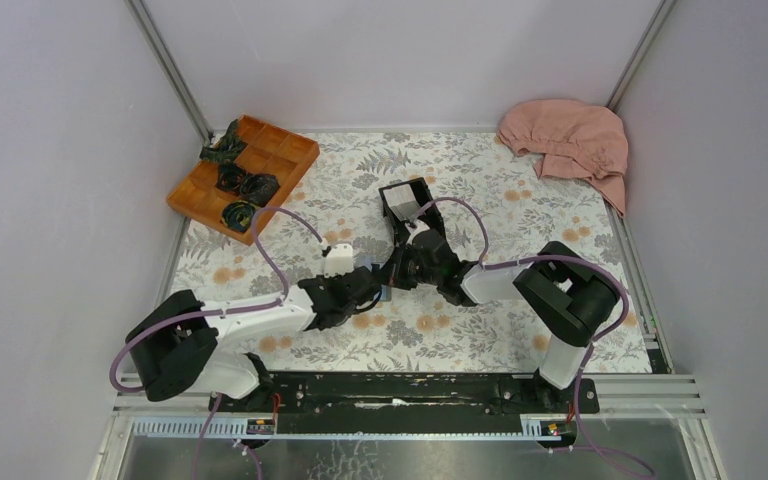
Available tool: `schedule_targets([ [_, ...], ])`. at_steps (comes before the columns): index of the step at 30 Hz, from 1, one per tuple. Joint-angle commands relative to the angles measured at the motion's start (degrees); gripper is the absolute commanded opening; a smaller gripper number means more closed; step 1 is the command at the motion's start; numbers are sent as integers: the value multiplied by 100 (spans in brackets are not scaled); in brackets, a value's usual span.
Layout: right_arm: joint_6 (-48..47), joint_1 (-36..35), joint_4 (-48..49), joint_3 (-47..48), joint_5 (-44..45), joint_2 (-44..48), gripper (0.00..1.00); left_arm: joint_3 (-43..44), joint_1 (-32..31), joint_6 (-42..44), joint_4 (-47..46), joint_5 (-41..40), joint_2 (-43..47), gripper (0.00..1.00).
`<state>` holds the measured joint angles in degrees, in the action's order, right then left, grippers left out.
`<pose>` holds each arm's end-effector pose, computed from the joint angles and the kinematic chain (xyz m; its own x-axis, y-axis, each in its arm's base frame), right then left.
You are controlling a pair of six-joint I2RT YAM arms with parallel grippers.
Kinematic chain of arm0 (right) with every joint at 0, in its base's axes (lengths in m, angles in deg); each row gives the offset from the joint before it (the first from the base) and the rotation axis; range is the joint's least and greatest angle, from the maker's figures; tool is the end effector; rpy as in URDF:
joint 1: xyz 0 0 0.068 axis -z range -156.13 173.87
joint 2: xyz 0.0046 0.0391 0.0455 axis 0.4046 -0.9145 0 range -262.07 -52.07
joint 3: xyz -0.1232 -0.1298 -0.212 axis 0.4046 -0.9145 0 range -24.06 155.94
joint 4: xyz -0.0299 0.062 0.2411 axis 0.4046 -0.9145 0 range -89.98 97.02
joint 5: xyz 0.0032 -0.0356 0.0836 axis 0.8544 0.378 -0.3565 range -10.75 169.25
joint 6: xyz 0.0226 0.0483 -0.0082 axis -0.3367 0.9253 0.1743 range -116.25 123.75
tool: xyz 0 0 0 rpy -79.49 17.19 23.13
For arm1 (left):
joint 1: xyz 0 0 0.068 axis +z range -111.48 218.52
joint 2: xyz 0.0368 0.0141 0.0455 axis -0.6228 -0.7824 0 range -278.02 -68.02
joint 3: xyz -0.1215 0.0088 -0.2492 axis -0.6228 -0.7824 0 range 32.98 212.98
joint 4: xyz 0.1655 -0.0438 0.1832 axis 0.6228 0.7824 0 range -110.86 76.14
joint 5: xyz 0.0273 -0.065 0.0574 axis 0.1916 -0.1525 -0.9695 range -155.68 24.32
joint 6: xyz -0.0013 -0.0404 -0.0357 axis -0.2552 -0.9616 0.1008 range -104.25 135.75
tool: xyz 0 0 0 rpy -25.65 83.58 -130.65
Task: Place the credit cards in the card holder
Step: Insert the credit card into the card holder.
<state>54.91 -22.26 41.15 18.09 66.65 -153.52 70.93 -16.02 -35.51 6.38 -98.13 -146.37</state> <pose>0.2319 0.2524 0.1605 -0.8393 0.2236 -0.4955 -0.2976 0.5737 0.7631 0.1444 -0.1697 0.1748 -0.7796 -0.0401 -0.6250 -0.0625 0.9980 0.0139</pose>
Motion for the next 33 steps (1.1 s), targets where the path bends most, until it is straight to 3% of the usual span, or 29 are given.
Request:
schedule_targets([
  [1, -186, -66, 82, 188, 180, 298, 0, -86, -84, -197, 243, -261, 77, 0],
  [13, -276, -122, -128, 254, 219, 596, 0, 57, -198, -327, 662, -399, 437, 0],
  [33, -281, -236, -135, 578, 155, 278, 0, 411, -608, -675, 1404, -623, 759, 0],
])
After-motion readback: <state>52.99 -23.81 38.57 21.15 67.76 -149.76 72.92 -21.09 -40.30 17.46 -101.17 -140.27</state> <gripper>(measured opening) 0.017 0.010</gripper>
